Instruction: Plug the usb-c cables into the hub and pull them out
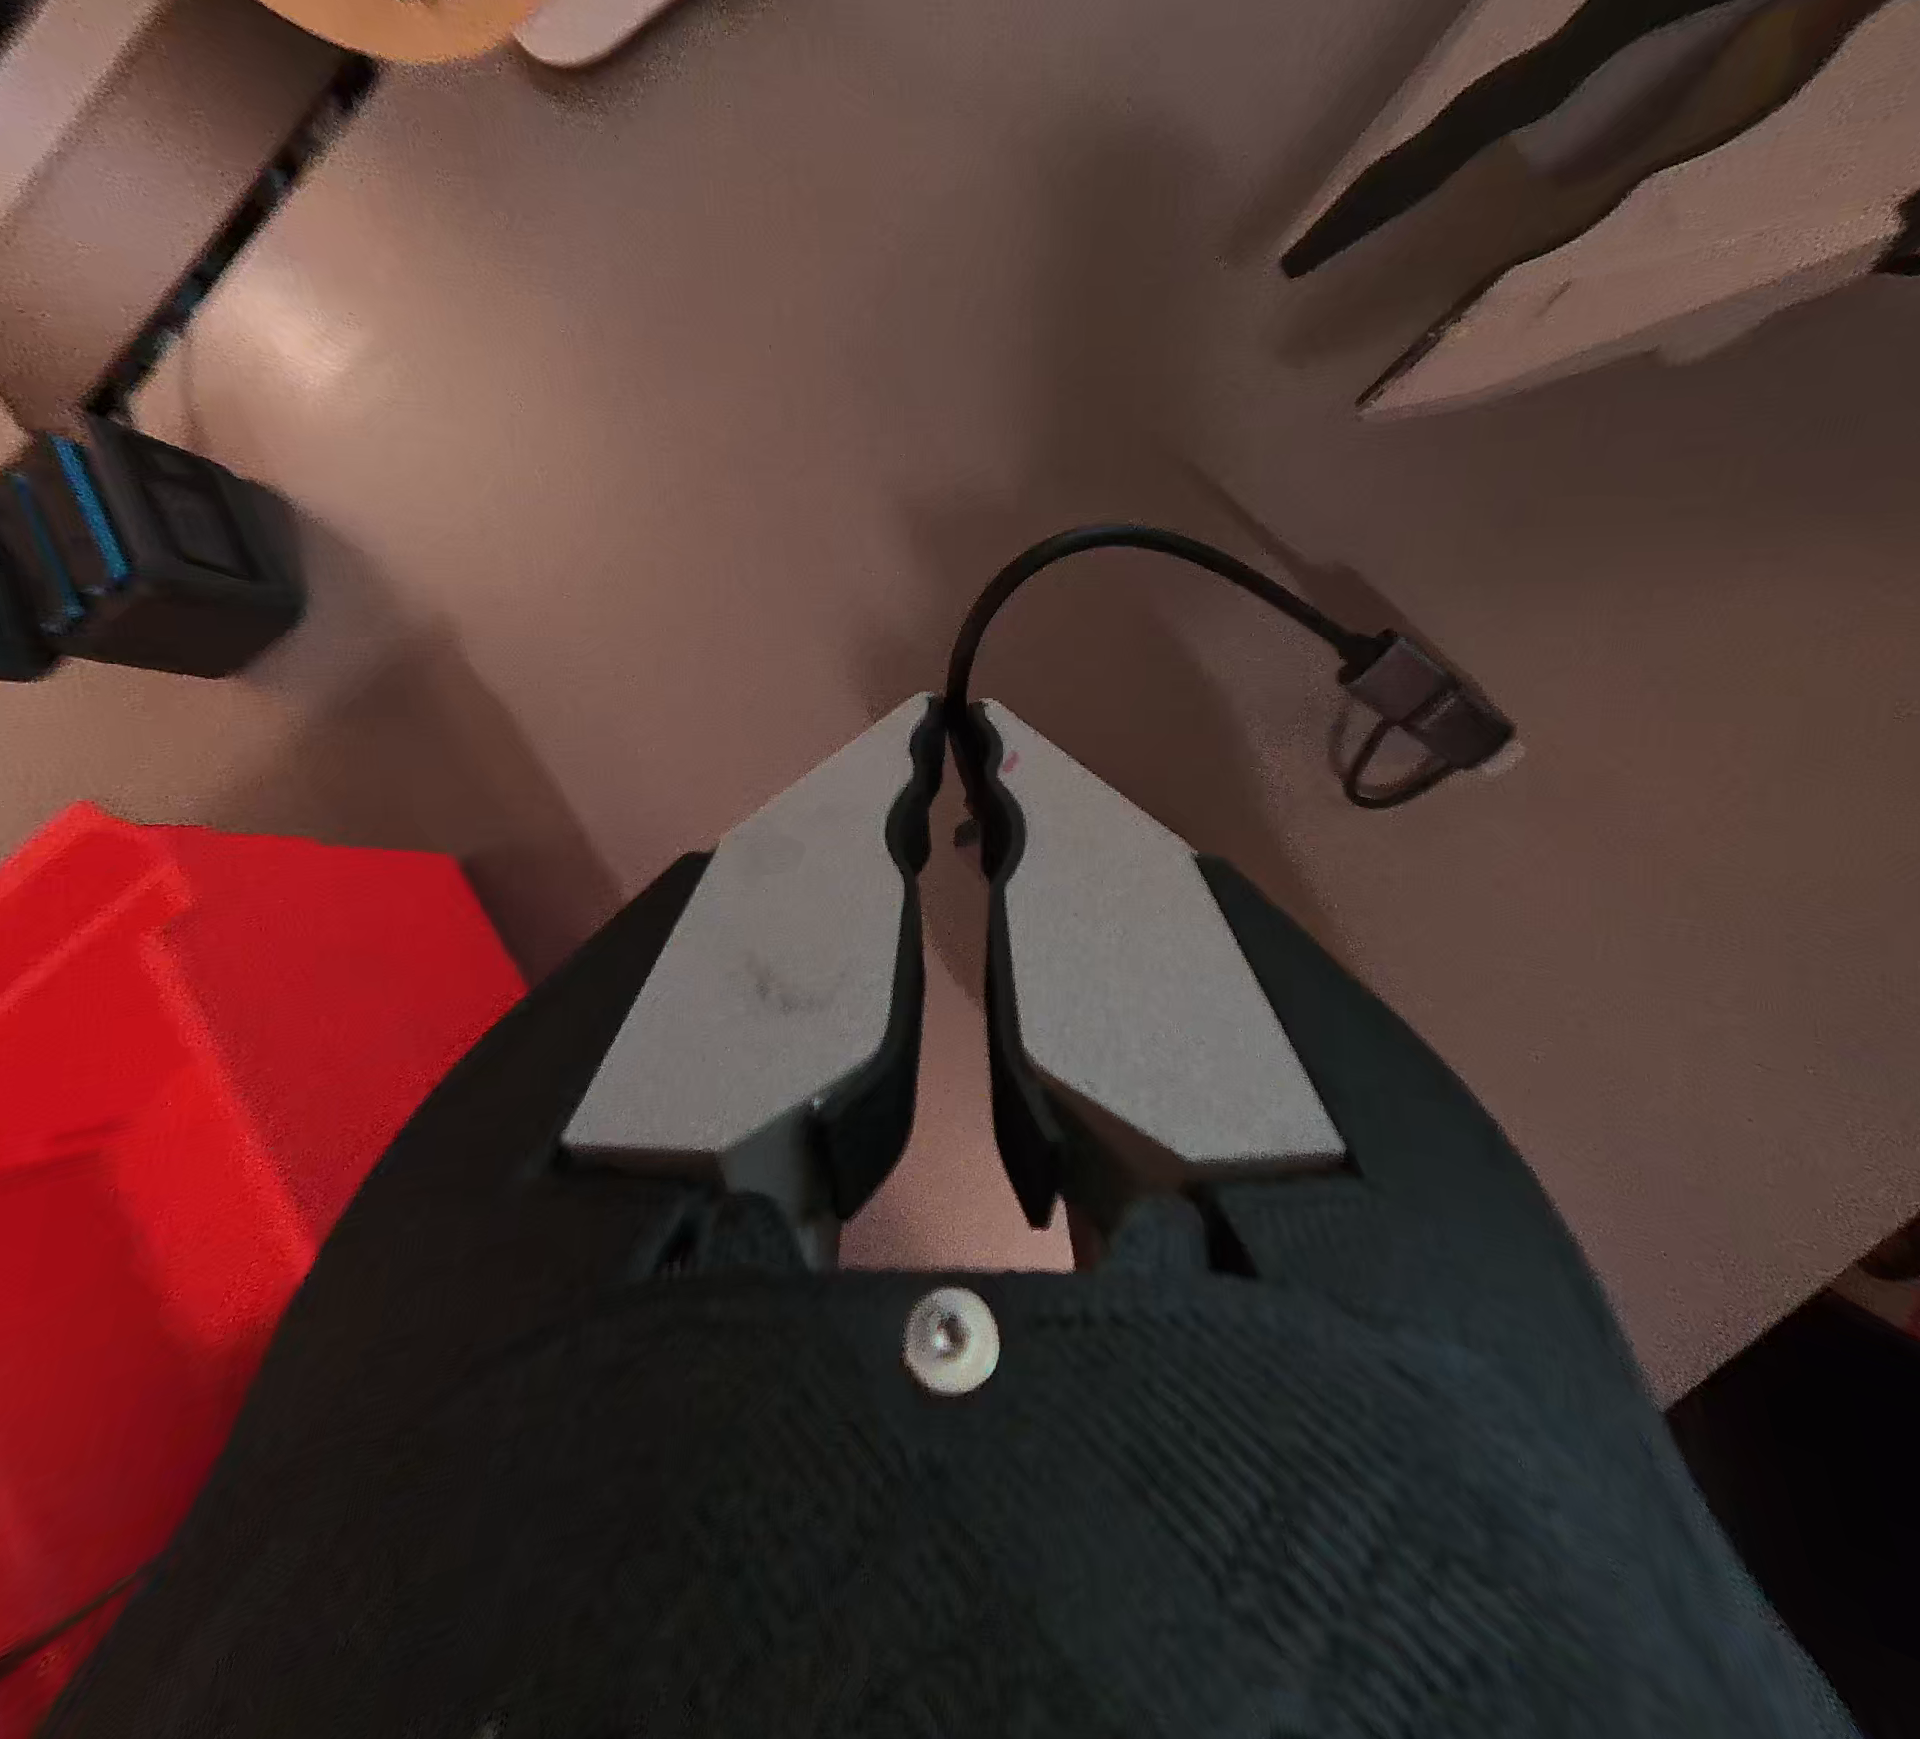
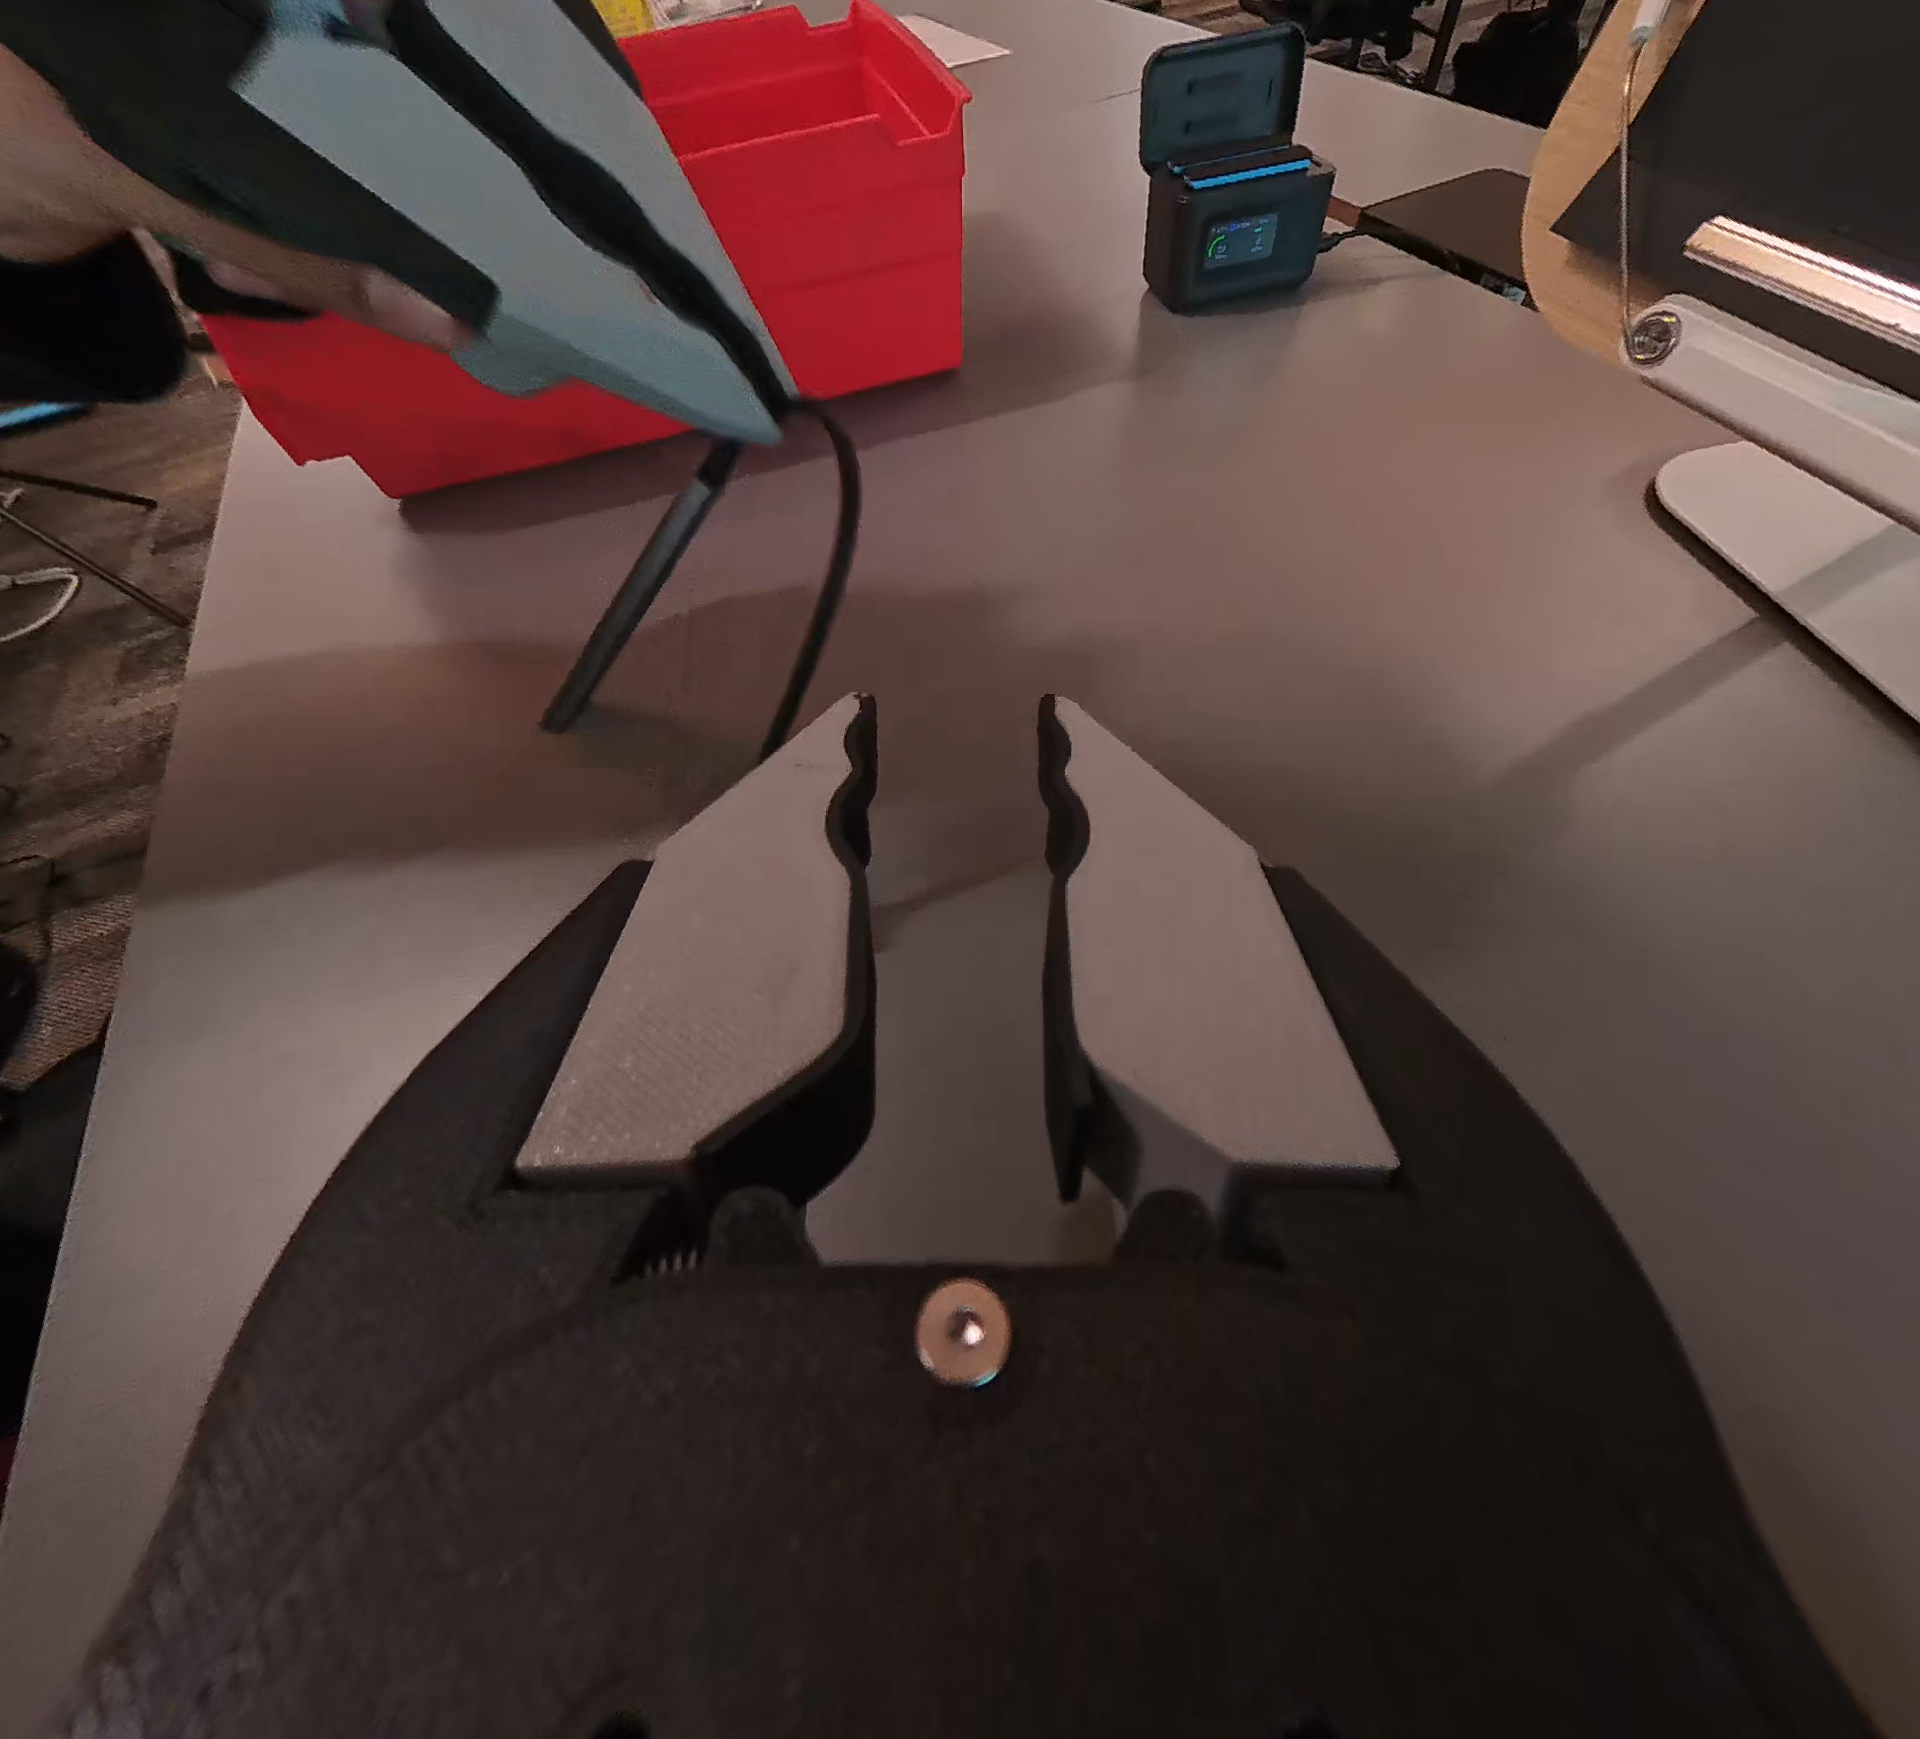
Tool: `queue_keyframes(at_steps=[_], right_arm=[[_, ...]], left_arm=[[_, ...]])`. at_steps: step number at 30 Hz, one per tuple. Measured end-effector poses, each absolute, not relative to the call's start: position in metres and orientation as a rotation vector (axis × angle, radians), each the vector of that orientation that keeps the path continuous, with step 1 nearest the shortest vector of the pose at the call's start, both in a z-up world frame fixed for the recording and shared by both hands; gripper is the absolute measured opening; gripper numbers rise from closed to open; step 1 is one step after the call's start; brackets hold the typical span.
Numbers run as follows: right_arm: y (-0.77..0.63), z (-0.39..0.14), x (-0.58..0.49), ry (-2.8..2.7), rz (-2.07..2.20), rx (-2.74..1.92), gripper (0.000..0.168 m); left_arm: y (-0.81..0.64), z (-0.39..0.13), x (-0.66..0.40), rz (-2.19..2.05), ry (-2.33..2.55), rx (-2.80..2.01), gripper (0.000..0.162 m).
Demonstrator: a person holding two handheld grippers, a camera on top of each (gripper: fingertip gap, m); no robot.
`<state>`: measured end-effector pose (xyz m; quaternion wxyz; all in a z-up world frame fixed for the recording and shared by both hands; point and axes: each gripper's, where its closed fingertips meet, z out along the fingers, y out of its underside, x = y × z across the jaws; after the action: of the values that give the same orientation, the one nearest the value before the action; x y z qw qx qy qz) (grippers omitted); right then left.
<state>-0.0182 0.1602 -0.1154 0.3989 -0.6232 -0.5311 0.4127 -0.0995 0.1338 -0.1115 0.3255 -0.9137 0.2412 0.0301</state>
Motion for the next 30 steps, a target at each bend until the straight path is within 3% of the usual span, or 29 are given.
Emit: queue_keyframes(at_steps=[3,11,14,17,21,30], right_arm=[[0.161,-0.117,-0.018,-1.355,1.017,-1.573,0.028],[0.161,-0.116,-0.018,-1.360,1.003,-1.567,0.027],[0.160,-0.117,-0.019,-1.363,1.012,-1.567,0.027],[0.156,-0.120,-0.021,-1.385,1.020,-1.569,0.027],[0.149,-0.125,-0.024,-1.424,0.990,-1.552,0.026],[0.153,-0.136,-0.025,-1.453,0.908,-1.556,0.025]], left_arm=[[0.137,-0.122,-0.101,0.017,0.566,-2.431,0.010],[0.077,-0.058,-0.160,0.027,0.402,-2.378,0.037],[0.030,-0.043,-0.224,0.224,0.291,-2.398,0.028],[-0.021,-0.060,-0.272,0.287,0.195,-2.514,0.011],[-0.042,-0.096,-0.253,-0.054,0.164,-2.560,0.000],[0.016,-0.112,-0.216,-0.118,0.271,-2.463,0.000]])
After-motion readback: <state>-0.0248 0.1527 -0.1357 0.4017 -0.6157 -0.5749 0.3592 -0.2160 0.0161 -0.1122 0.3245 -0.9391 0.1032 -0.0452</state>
